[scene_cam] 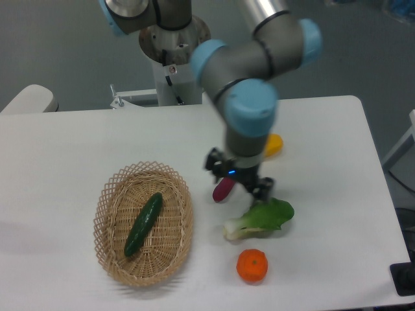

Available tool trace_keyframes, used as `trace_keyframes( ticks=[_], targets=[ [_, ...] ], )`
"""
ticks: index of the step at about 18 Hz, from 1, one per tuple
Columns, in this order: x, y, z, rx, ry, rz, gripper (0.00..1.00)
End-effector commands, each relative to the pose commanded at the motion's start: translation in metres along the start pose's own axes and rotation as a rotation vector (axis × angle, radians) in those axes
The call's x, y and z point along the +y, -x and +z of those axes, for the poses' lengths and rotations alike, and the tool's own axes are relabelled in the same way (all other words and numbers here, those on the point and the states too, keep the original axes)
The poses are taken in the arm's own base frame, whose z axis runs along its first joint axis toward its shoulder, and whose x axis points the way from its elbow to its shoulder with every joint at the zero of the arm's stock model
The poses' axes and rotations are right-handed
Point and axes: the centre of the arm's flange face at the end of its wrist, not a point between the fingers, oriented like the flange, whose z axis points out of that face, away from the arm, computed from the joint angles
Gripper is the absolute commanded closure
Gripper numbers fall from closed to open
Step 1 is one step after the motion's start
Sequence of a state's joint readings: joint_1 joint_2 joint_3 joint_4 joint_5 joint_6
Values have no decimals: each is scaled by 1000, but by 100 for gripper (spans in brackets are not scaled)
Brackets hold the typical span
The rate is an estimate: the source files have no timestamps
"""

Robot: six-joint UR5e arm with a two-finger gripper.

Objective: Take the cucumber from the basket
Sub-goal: 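Move the open gripper over the green cucumber in the wicker basket, then lower the gripper onto the cucumber and close it around the cucumber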

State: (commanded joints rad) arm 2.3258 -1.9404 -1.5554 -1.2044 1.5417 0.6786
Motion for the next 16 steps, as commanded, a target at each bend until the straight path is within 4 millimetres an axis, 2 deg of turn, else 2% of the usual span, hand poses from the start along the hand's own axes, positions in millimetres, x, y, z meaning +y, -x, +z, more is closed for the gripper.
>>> trace_keyframes(
  ticks=[2,5,8,11,16],
  targets=[
    [-12,-28,12,-15,-31,-42,0],
    [-16,-65,41,-28,-48,-26,0],
    [-20,-87,66,-30,-53,14,0],
    [-22,-100,93,-13,-20,36,0],
    [-24,-106,108,-20,-11,51,0]
  ],
)
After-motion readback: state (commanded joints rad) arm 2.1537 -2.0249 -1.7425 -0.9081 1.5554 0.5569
